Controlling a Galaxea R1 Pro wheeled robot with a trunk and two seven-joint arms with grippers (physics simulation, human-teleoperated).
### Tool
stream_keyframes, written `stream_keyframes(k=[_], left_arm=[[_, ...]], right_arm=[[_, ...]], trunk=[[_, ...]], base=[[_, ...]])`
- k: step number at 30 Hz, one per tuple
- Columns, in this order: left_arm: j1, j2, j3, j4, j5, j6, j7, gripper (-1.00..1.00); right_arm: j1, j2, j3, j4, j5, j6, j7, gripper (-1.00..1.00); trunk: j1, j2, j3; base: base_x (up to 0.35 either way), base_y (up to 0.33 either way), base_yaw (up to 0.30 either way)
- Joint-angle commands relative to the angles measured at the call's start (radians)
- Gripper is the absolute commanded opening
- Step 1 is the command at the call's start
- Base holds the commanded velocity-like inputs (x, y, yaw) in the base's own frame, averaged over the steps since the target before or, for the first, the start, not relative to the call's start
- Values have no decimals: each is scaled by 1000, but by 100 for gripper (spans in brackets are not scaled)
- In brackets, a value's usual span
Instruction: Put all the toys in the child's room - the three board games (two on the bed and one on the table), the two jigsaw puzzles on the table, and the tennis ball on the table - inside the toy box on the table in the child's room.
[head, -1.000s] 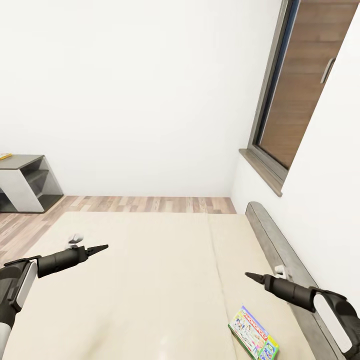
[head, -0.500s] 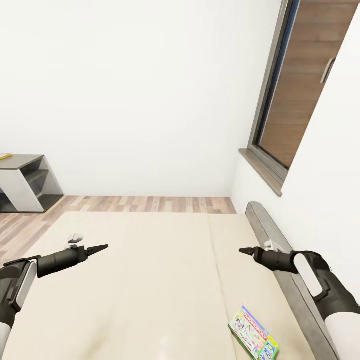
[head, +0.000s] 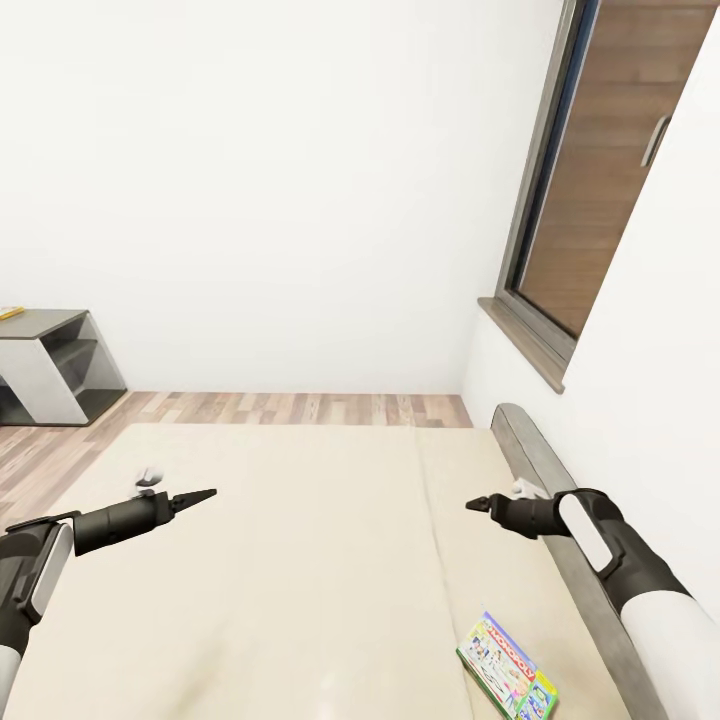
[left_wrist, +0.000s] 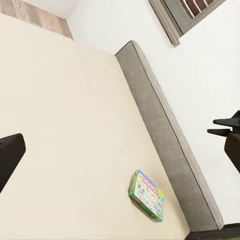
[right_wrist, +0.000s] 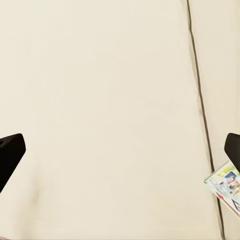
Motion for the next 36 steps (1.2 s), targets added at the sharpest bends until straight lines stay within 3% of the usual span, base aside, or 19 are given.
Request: stream_keyframes(k=[1, 19, 23, 26, 27, 36], left_arm=[[-1, 0, 0, 0, 3, 8, -2, 100], [-1, 0, -1, 0, 5, 8, -24, 100], [-1, 0, -4, 0, 5, 7, -94, 100], [-1, -2, -8, 0, 2, 5, -190, 100], [0, -2, -10, 0, -1, 2, -291, 100], [1, -2, -10, 0, -2, 0, -352, 100]], right_arm=[[-1, -1, 3, 0, 7, 2, 8, 100], [2, -2, 9, 1, 9, 9, 1, 100], [2, -2, 9, 3, 10, 9, 1, 100], [2, -2, 10, 5, 11, 9, 1, 100], [2, -2, 11, 6, 11, 9, 1, 100], [2, -1, 12, 7, 10, 9, 1, 100]], trunk=[[1, -2, -2], [1, -2, -17], [1, -2, -24], [1, -2, -28], [1, -2, -30], [1, -2, -45]], base=[[0, 0, 0], [0, 0, 0], [0, 0, 0], [0, 0, 0], [0, 0, 0], [0, 0, 0]])
